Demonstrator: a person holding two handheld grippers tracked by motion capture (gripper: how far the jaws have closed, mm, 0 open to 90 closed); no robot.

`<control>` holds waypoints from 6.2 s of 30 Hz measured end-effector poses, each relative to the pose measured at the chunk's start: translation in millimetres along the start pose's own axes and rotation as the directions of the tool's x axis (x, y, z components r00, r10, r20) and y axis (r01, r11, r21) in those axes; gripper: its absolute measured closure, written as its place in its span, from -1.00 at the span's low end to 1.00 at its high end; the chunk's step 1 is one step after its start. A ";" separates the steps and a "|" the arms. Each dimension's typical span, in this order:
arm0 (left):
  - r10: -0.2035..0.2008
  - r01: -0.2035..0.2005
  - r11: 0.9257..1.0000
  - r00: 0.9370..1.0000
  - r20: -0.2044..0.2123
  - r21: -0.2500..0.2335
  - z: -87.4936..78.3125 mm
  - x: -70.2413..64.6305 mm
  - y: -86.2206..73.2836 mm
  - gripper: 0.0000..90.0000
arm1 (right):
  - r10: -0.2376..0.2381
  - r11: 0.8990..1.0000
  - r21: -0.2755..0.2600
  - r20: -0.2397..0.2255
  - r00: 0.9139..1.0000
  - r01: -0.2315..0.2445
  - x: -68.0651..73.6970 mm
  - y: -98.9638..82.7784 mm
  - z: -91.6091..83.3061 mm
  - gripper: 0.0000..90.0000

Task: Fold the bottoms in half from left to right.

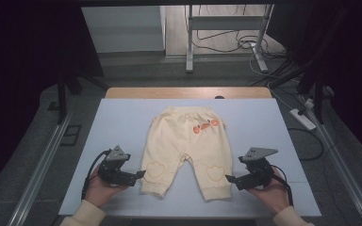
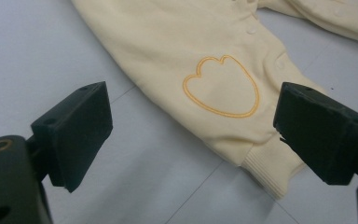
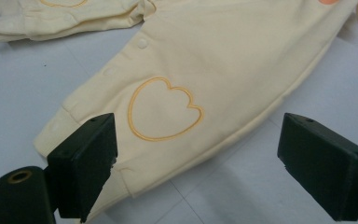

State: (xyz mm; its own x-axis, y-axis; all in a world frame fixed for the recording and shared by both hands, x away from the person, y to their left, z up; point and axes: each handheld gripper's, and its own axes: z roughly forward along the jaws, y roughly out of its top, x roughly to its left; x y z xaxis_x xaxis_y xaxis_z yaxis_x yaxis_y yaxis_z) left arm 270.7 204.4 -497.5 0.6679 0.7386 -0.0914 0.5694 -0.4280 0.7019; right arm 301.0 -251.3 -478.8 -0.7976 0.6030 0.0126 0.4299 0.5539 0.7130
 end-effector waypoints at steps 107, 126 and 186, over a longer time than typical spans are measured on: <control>-0.044 0.044 0.999 0.999 -0.008 -0.032 -3.2 7.3 -3.6 -0.75 | -0.229 0.970 0.000 -0.351 0.908 0.245 138.6 91.6 125.7 -0.69; -0.055 0.055 0.998 0.998 -0.006 -0.036 -4.2 8.7 -3.6 -0.75 | -0.277 0.952 0.017 -0.381 0.882 0.306 167.2 100.2 156.5 -0.64; -0.069 0.069 0.997 0.998 0.000 -0.039 29.5 45.7 57.4 -0.62 | -0.332 0.936 0.028 -0.259 0.907 0.351 163.1 96.6 151.2 0.68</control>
State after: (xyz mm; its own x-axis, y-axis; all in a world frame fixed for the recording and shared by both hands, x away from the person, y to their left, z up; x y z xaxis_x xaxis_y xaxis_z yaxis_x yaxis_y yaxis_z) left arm 348.0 198.3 -482.3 0.6273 0.7662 -0.1395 0.5946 -0.3556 0.7211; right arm 276.4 -12.7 -513.9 -0.9758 0.2144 -0.0439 0.1345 0.7460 0.6522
